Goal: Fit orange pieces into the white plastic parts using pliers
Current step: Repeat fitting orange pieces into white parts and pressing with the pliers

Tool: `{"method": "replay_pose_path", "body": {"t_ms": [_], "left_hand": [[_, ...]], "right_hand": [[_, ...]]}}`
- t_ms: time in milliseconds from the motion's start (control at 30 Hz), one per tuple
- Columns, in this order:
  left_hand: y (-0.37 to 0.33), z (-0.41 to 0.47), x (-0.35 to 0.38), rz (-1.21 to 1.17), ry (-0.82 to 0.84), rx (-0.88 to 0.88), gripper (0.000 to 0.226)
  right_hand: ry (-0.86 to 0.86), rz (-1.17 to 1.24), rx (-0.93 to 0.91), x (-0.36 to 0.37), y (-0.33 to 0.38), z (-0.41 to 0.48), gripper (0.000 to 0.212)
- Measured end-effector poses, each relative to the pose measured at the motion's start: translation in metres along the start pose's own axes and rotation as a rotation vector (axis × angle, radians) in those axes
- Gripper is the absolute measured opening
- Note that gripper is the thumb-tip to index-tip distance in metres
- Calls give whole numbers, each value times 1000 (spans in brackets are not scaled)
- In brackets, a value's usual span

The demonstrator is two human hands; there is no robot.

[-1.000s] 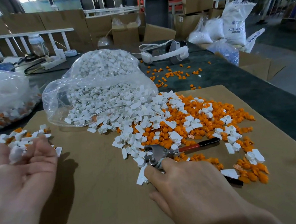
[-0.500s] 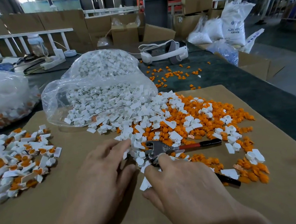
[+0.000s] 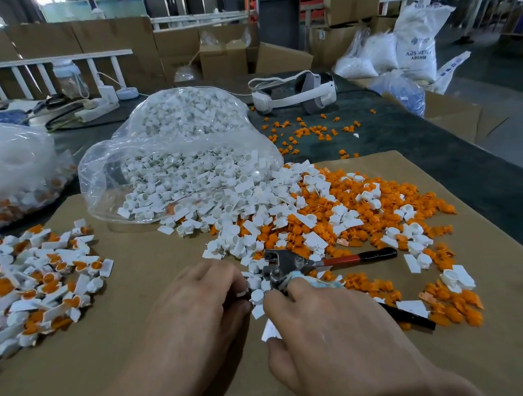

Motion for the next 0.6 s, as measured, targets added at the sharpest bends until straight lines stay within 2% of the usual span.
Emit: {"method": "replay_pose_path", "body": {"t_ms": [233, 367, 533, 600], "left_hand": [[-4, 0, -1, 66, 38, 93, 16], [-5, 0, 0, 90, 53, 91, 28], [1, -1, 0, -96, -36, -13, 22], [3, -3, 0, -156, -80, -47, 17]], "right_hand": [[-27, 17, -4, 1, -2, 2, 20], [-41, -39, -38, 8, -5, 2, 29], [-63, -37, -40, 3, -3, 3, 15], [-117, 35, -34, -2, -2, 4, 19]]}}
Point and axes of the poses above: each hand's wrist, its own z-axis towards the middle knuckle, its own x-axis out of the palm, y = z × x, the point moved 5 cm from there along z, towards the middle knuckle, and after that the axes turned 9 degrees about x, right-handed, at the moved point
